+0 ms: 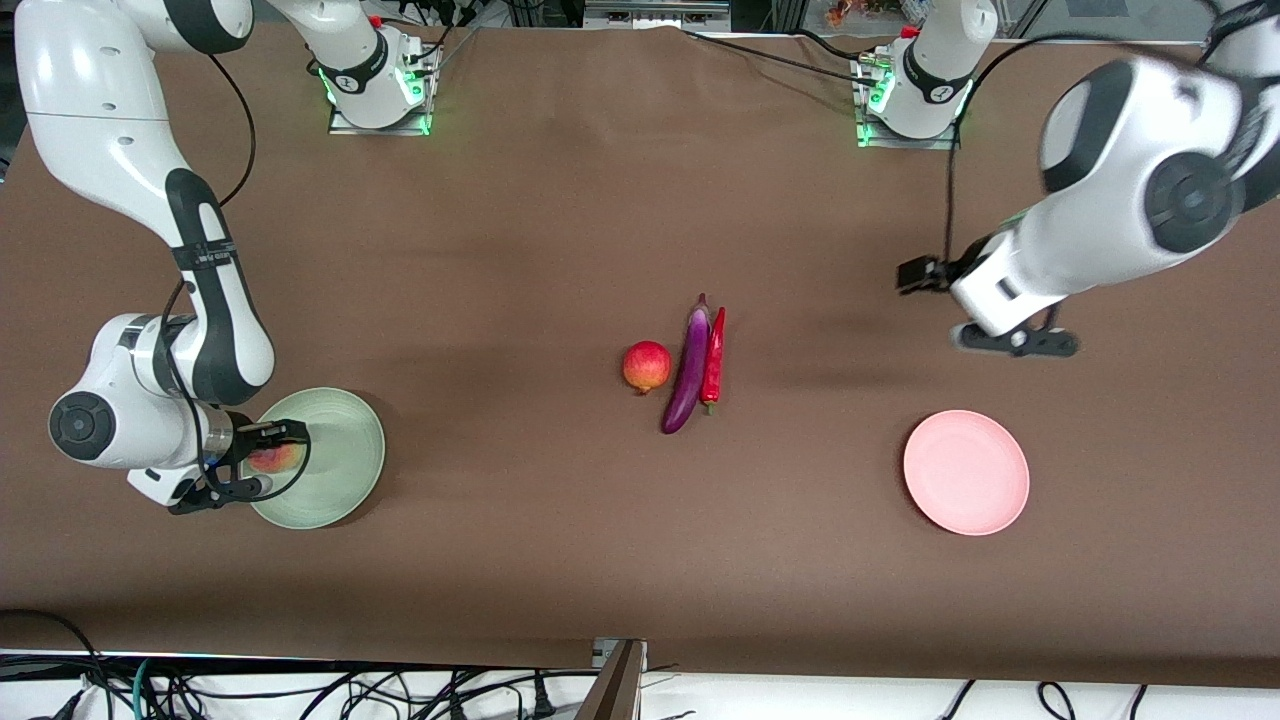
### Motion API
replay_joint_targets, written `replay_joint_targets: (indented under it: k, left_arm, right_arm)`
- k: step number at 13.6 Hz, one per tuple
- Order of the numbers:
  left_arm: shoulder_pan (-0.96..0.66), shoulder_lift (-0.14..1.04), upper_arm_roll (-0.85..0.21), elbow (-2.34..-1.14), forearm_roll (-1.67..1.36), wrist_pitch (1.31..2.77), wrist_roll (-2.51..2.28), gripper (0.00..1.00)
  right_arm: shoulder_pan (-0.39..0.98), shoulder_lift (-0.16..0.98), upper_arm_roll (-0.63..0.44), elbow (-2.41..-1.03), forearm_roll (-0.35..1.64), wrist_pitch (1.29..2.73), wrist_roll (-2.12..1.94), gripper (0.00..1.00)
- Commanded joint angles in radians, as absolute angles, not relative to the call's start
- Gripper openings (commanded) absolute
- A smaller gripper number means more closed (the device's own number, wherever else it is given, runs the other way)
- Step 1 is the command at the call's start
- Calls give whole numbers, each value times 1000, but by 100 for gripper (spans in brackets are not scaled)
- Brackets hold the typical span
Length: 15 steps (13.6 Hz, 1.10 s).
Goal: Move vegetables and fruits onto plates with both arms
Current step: 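Place the peach on the green plate while the left gripper reaches the chili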
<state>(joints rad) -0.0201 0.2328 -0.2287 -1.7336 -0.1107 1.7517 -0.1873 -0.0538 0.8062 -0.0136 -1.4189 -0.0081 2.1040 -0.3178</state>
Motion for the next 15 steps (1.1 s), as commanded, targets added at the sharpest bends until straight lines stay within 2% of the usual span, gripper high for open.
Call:
replay_joint_targets:
  k: [1, 4, 5, 6, 7, 10, 15]
  left_arm:
    - [-55, 333, -259, -1738, -138, 1877, -309, 100]
    - [-153, 426, -258, -1749, -133, 2021, -463, 100]
    - [-176, 448, -259, -1758, -130, 2081, -498, 100]
    - [-192, 478, -259, -1761, -130, 2133, -514, 100]
    - [-215, 507, -258, -1759, -130, 2179, -518, 100]
    - [-276, 583, -255, -1756, -123, 2302, -615, 100]
    - [-301, 656, -250, -1749, -108, 2388, -635, 99]
  right_arm:
    - [-66, 805, -2, -1425, 8, 2114, -342, 54]
    - [-67, 815, -2, -1427, 8, 2132, -342, 56]
    - [-66, 818, -2, -1427, 8, 2134, -342, 60]
    - [-66, 822, -2, -1425, 6, 2135, -342, 83]
    - [-66, 824, -2, -1421, 3, 2135, -345, 100]
    - [-61, 807, 5, -1405, -2, 2131, -347, 100]
    - [-57, 744, 60, -1355, 6, 2066, -342, 100]
